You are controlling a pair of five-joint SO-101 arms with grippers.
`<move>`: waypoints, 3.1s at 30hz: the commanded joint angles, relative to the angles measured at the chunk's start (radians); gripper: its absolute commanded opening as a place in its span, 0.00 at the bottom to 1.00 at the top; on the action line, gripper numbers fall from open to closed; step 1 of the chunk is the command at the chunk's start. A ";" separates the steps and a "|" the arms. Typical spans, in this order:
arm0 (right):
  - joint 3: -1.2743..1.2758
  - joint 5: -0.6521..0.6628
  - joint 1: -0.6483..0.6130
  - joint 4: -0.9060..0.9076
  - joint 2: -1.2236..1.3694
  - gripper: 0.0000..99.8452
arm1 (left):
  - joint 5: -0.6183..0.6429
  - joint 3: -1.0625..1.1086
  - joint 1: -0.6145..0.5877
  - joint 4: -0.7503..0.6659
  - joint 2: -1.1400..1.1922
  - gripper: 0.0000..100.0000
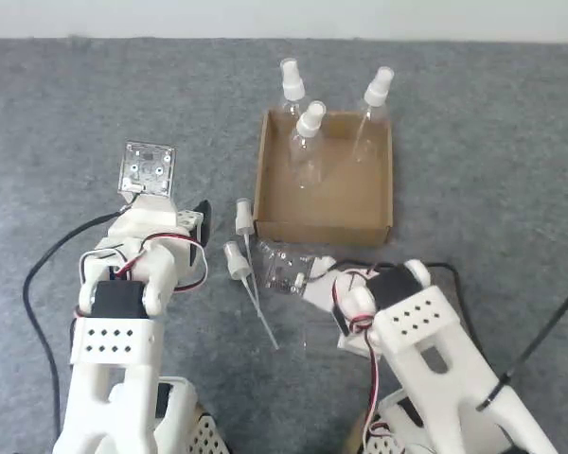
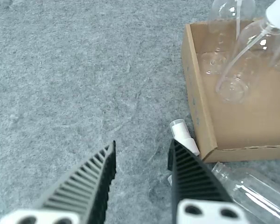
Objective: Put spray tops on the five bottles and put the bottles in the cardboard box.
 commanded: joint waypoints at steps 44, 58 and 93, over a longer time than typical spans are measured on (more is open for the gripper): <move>0.247 0.044 -0.059 -0.266 -0.036 0.03 | 0.008 -0.044 -0.003 -0.025 0.002 0.17; -0.238 0.044 -0.041 0.180 -0.038 0.01 | 0.008 -0.044 -0.005 -0.026 0.002 0.17; -1.274 -0.347 1.082 -0.071 1.300 0.22 | 0.008 -0.027 0.002 -0.028 0.002 0.17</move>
